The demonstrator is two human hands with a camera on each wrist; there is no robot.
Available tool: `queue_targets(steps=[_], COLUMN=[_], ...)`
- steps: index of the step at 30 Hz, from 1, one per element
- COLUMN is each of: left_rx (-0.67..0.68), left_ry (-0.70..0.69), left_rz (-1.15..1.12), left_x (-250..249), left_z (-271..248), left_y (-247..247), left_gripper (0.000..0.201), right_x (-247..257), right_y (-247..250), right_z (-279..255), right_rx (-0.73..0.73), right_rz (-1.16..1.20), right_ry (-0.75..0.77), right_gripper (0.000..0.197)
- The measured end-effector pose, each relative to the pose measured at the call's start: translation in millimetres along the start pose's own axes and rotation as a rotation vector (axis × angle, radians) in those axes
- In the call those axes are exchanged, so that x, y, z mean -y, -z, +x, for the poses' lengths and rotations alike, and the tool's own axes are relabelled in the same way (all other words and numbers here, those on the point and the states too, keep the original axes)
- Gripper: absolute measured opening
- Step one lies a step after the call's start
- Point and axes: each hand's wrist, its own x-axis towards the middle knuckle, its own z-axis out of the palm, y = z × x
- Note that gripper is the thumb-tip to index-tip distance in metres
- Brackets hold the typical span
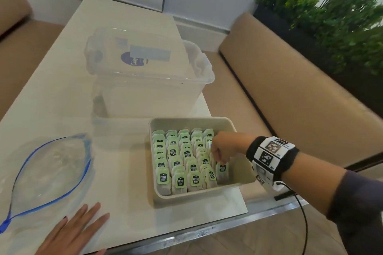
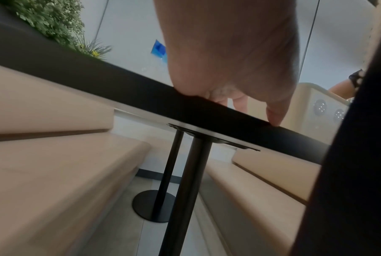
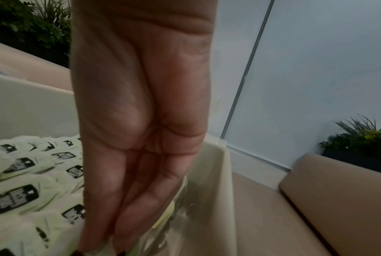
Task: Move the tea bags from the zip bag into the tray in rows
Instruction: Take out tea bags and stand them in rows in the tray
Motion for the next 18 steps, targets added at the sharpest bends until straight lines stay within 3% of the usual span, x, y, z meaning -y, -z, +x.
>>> queue_targets(steps=[5,6,9,14,15,18], left_rx=[-0.056,0.029,0.076,0.207,0.121,-0.334], left_ry=[0.015,0.023,0.060,0.113,0.113,0.169], left_rz=[0.012,-0.041,-0.115,-0.135,-0.153,-0.205], left_x=[12.8,10.7,4.9,6.1,5.6,4.6], left_z=[3.7,4.6,8.4,5.2,0.7,-3.0], left_y=[-22.9,-15.3,3.6,13.1,12.5,40.8], left_gripper=[0.054,0.055,0.073,0.064,0.061,0.039], right_x=[1.8,1.6,0.5,0.0,1.7,10.5], right_y=[-1.0,-1.5,-2.8,-2.5,1.1,20.7], right_z=[8.6,9.5,11.2,8.2,3.6,-20.2], right_rx=[-0.018,-0.023,-0.038,-0.111,-0.138,-0.250], right_rz=[0.006,0.011,0.013,-0.009,0.000,-0.002], right_ry=[0.020,0.021,0.025,-0.008,-0.011,0.038], right_gripper=[0.008,0.008,0.008,0.008,0.013,0.018])
